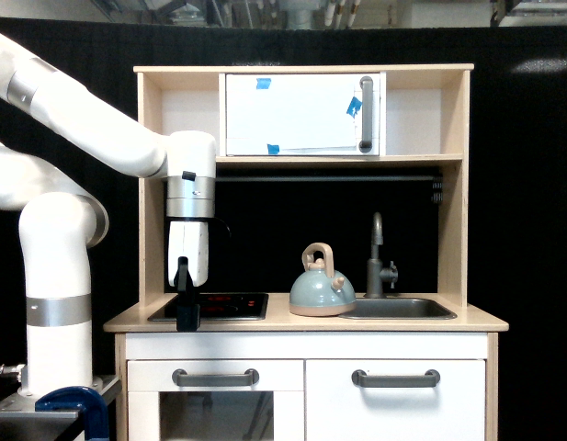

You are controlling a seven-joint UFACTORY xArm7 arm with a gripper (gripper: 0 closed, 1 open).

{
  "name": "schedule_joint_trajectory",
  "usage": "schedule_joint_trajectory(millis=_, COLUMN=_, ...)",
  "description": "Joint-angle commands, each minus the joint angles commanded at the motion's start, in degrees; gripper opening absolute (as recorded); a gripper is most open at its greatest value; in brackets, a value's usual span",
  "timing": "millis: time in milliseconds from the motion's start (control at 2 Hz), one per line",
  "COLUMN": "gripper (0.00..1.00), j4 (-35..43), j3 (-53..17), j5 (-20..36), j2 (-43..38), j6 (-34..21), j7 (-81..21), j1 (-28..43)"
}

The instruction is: Place the teapot on the stove

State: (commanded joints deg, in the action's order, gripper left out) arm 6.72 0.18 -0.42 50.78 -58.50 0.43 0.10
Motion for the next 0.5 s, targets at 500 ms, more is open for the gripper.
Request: schedule_joint_trajectory(millis=500, gripper=1.00, j4=0.68, j3=-1.70, j5=-0.30, j2=-0.20, j6=1.50, j7=-4.27, j1=1.15)
